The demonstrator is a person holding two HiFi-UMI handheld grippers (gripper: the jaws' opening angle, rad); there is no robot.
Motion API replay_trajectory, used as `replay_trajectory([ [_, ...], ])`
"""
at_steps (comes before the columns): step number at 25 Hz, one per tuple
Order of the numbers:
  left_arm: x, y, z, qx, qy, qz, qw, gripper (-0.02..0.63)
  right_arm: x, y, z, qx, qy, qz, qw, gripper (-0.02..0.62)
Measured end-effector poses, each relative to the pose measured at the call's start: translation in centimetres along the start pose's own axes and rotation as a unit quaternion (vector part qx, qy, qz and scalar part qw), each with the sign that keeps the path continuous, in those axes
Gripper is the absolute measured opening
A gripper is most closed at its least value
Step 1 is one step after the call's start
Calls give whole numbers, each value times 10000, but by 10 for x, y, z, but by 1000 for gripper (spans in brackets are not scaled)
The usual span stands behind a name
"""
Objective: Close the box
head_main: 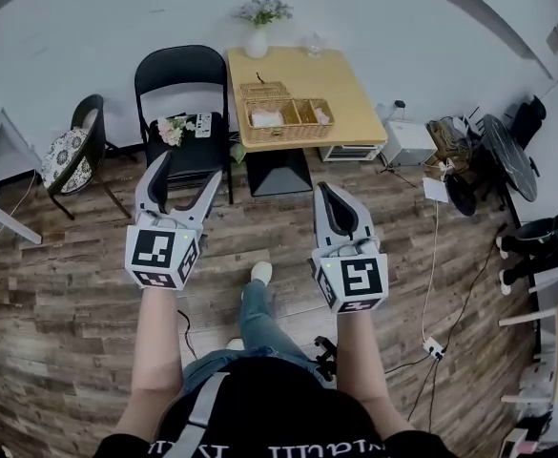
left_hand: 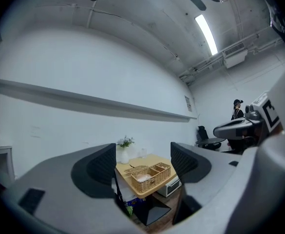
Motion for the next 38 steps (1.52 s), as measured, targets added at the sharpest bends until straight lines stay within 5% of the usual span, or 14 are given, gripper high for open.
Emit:
replay_trajectory([
  [25,270,55,117,-359,45,470,9982,336,277,58,-124,578,39,367,9976,15],
  [38,348,100,144,-595,-8,940,9938,336,348,97,-157,627,-35,690,9956,15],
])
Point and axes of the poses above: the fingertips, and each gripper's own axes: x forward along the fingers, z to its left, y out of its underside, the point moved 5 cm from there along -x, backward along the fingers, and after that the axes turned 10 degrees about y, right-handed, at the moved point
